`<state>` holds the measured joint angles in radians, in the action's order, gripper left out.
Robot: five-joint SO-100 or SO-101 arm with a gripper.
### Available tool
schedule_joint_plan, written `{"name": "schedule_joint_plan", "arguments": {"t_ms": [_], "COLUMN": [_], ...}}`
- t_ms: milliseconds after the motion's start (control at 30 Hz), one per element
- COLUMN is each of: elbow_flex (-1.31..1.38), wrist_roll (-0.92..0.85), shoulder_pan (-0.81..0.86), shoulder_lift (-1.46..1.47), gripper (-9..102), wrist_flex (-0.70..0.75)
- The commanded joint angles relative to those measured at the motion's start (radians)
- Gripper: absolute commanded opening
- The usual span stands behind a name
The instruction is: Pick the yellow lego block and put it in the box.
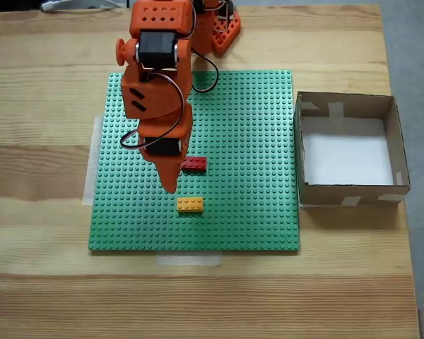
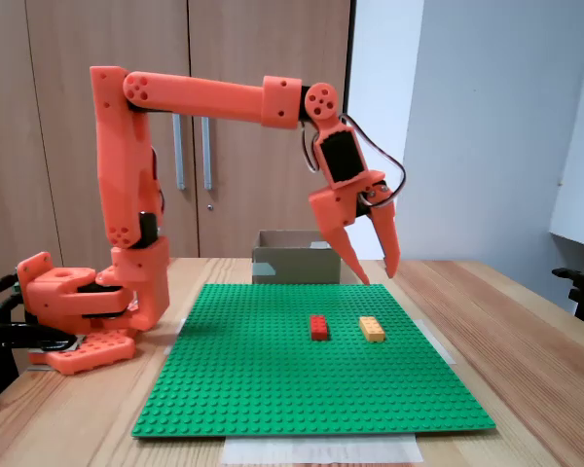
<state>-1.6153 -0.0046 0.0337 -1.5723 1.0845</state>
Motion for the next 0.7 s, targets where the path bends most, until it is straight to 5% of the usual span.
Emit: {"name": "schedule_joint_plan", "arguments": {"t_ms": [0,667], "elbow_flex": [0.083,0.081], "wrist_roll": [0.008,-0.018], "shoulder_pan": [-0.002,-0.063], "shoulder_lift": [0.038,0.123], "gripper": [13,16], "wrist_flex": [-0.003,-0.049]}}
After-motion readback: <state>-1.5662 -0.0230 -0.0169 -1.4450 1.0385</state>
